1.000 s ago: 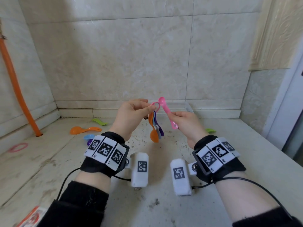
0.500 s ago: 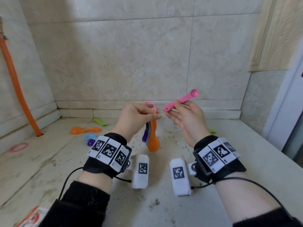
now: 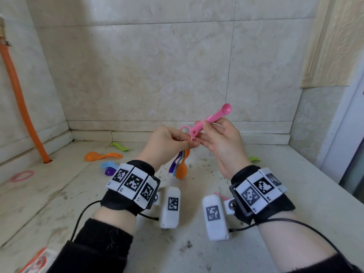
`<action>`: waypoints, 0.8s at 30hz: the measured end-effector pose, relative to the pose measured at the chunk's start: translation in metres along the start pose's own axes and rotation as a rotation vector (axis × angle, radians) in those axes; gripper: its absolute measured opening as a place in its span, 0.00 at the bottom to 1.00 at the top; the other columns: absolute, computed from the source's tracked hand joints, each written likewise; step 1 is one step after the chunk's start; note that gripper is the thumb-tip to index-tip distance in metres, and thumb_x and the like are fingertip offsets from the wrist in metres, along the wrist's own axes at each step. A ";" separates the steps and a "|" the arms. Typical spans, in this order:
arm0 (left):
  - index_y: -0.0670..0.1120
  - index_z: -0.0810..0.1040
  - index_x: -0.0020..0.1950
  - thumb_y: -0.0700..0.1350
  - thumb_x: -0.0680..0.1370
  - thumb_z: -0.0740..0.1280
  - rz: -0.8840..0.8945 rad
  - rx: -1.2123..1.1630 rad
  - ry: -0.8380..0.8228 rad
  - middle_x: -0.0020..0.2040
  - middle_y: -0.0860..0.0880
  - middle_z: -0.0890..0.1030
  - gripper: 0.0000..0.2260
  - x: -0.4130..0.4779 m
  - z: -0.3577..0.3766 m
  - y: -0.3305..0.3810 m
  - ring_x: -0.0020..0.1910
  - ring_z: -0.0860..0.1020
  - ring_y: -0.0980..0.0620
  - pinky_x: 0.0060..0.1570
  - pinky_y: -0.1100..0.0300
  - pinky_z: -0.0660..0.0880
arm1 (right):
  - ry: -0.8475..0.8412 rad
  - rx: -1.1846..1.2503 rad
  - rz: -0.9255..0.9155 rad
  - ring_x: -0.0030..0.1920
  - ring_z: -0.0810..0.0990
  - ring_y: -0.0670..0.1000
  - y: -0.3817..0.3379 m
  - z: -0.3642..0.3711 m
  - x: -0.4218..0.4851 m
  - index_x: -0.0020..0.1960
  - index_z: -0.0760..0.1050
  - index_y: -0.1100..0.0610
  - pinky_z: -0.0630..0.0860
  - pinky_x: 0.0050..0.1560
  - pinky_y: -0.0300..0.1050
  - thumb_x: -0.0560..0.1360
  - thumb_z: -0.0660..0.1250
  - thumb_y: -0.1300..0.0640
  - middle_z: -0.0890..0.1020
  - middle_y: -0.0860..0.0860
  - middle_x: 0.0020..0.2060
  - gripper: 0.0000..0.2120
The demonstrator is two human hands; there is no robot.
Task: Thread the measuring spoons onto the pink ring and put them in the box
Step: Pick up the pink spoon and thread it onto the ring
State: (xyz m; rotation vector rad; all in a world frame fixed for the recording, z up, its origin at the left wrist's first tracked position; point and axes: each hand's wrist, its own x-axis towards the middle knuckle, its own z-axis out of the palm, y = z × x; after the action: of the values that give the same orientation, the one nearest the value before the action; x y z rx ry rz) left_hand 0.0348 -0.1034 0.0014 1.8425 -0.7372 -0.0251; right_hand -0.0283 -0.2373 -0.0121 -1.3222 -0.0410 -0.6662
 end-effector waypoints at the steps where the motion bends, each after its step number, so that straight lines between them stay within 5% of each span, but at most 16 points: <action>1: 0.50 0.85 0.35 0.46 0.68 0.77 0.006 0.004 -0.007 0.37 0.45 0.85 0.02 0.000 0.000 0.000 0.39 0.81 0.45 0.49 0.52 0.79 | -0.002 0.002 -0.001 0.48 0.86 0.54 0.000 0.000 0.000 0.56 0.73 0.66 0.82 0.49 0.45 0.80 0.63 0.60 0.85 0.59 0.47 0.09; 5: 0.43 0.85 0.37 0.43 0.68 0.77 0.054 0.000 -0.020 0.44 0.45 0.84 0.04 0.000 0.000 0.002 0.44 0.81 0.45 0.50 0.50 0.79 | 0.017 0.038 0.001 0.47 0.86 0.56 -0.001 0.001 -0.001 0.57 0.71 0.66 0.82 0.47 0.44 0.80 0.63 0.61 0.85 0.60 0.46 0.09; 12: 0.48 0.85 0.34 0.45 0.67 0.78 0.061 0.045 -0.010 0.40 0.44 0.83 0.04 -0.001 0.001 0.003 0.38 0.79 0.45 0.45 0.49 0.78 | 0.005 -0.038 -0.026 0.46 0.86 0.55 -0.004 0.002 -0.001 0.53 0.77 0.66 0.82 0.48 0.46 0.80 0.63 0.61 0.86 0.59 0.47 0.08; 24: 0.44 0.85 0.37 0.42 0.68 0.76 0.099 0.055 0.013 0.42 0.42 0.82 0.03 0.001 0.001 0.002 0.41 0.79 0.44 0.46 0.51 0.77 | 0.062 -0.143 -0.059 0.42 0.87 0.51 0.000 0.001 0.002 0.54 0.69 0.61 0.82 0.42 0.40 0.78 0.64 0.64 0.83 0.60 0.47 0.06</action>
State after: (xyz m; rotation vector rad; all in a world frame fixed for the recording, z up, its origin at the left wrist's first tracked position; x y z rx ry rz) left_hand 0.0343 -0.1049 0.0028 1.8544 -0.8260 0.0721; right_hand -0.0265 -0.2373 -0.0116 -1.4414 0.0185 -0.7710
